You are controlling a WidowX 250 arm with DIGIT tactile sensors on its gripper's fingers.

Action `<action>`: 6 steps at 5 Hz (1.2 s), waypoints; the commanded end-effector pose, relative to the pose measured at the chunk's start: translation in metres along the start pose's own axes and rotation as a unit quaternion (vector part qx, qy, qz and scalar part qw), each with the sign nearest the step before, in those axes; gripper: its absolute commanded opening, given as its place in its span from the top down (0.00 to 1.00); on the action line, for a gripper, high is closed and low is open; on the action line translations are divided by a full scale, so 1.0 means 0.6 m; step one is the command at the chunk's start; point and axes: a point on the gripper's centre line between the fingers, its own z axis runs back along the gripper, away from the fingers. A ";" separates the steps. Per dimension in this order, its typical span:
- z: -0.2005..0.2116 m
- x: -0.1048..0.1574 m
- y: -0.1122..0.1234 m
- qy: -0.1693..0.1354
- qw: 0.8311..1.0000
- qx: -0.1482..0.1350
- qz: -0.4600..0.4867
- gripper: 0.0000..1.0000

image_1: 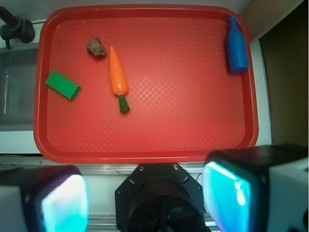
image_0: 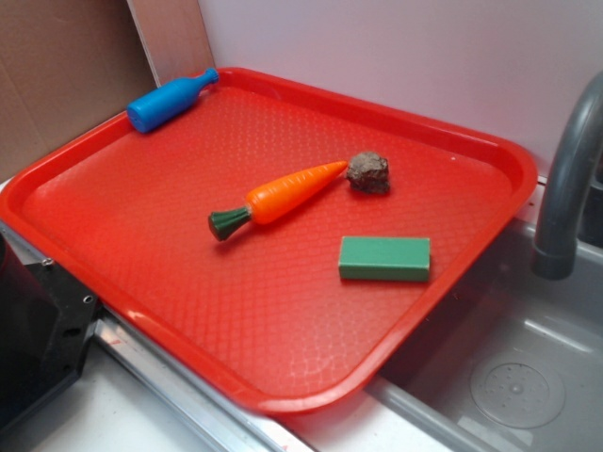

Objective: Grab the green block.

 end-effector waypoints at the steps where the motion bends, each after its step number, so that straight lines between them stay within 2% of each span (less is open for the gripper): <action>1: 0.000 0.000 0.000 0.000 1.000 0.000 0.000 0.00; 2: -0.094 0.067 -0.047 -0.018 0.996 0.031 -0.080 0.00; 3: -0.184 0.098 -0.095 -0.024 0.989 0.043 -0.143 0.00; 4: -0.256 0.113 -0.147 -0.030 0.974 0.028 -0.223 0.00; 5: -0.287 0.100 -0.179 -0.025 0.954 -0.013 -0.299 0.00; 6: -0.294 0.082 -0.201 -0.021 0.936 -0.024 -0.350 0.00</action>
